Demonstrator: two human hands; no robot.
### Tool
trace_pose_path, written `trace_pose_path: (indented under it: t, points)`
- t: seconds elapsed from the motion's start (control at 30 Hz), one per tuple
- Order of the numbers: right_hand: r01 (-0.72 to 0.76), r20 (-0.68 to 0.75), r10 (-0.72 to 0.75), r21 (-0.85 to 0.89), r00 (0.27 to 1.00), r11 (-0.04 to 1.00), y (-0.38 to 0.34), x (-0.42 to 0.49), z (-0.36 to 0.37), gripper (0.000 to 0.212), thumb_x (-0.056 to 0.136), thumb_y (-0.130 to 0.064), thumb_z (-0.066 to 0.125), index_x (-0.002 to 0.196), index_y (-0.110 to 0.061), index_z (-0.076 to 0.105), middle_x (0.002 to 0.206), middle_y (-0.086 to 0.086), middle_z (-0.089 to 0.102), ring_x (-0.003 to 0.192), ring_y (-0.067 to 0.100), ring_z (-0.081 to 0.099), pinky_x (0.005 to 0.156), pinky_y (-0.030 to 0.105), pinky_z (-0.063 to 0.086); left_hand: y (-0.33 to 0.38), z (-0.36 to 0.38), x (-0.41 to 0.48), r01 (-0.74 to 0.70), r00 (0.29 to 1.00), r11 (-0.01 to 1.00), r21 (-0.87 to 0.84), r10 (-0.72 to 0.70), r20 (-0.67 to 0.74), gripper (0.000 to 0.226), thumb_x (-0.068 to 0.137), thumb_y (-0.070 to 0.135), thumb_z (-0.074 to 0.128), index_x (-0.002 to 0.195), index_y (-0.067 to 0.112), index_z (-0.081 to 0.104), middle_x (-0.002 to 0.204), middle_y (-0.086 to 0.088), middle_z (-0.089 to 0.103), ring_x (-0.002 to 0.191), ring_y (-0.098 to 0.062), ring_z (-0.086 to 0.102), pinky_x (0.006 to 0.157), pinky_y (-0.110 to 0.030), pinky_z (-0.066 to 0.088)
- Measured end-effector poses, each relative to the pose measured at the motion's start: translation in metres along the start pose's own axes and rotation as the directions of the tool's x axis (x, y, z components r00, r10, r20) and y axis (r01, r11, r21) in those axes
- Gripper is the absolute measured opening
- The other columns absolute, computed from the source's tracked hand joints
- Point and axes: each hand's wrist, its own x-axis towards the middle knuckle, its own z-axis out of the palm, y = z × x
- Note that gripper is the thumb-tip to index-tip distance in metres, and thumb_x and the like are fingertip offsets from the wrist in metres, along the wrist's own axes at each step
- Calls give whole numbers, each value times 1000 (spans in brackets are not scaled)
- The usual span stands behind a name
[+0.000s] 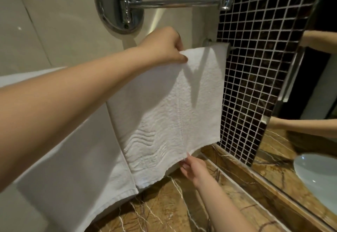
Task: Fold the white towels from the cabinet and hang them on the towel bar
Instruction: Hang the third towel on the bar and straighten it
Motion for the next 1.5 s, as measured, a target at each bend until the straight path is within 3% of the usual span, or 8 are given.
trace_pose_path:
  t: [0.1,0.2,0.3,0.4,0.83,1.0,1.37,1.5]
  points:
    - [268,-191,-362,-390,912,881,-33,-27,-10,37,93,-4,52,129,-7,51,125,13,55,109,25,55,86,32,47,-3,-6,-11,-8,998,997,76,14,-67,43,78,38,70,112,13,67,108,-8,67,101,-27,59,75,-31,43]
    - [668,45,-855,-645,517,371,-85,-77,0,40,93,-4,48,130,-17,51,131,1,50,120,13,48,99,27,40,-9,-20,-35,-15,987,986,168,41,-156,43,75,39,72,111,16,67,109,-8,67,104,-30,58,78,-33,41]
    - [796,442,-876,-593,195,-122,-136,-118,37,41,95,-8,46,135,-17,48,134,0,49,125,10,43,106,27,36,-16,-32,-65,-8,979,979,205,49,-198,38,75,34,74,110,19,69,105,-9,68,100,-33,60,77,-36,44]
    - [700,640,-767,-569,46,-432,-167,-138,77,52,93,-8,45,143,-19,38,144,6,41,135,23,36,107,36,34,-20,-33,-87,24,972,957,290,45,-229,23,77,31,72,99,25,72,97,-8,68,91,-35,60,64,-34,42]
    - [660,688,-702,-615,183,-431,-175,-143,94,48,97,-9,39,144,-10,36,154,6,30,146,26,17,115,47,27,-32,-30,-105,57,965,945,321,30,-261,14,83,28,62,94,21,67,96,-4,67,90,-33,60,61,-32,39]
    - [625,839,-535,-471,99,-623,-154,-163,105,69,89,-6,48,152,-16,20,158,4,21,147,22,14,120,44,14,-44,-46,-136,92,946,930,355,29,-322,11,82,28,63,83,17,66,90,-4,65,82,-32,59,57,-32,39]
    - [635,805,-550,-547,220,-545,-140,-184,120,64,95,-20,43,153,-16,15,160,3,14,148,19,8,120,45,9,-60,-70,-168,94,960,945,312,-3,-279,17,88,27,56,93,15,67,96,-5,66,88,-31,59,66,-39,47]
    - [648,862,-491,-446,127,-617,-122,-208,134,67,93,-19,48,152,-15,17,159,3,18,147,18,12,121,39,6,-79,-100,-214,147,938,930,338,-22,-346,16,85,29,63,90,15,69,91,-7,67,84,-34,61,69,-44,50]
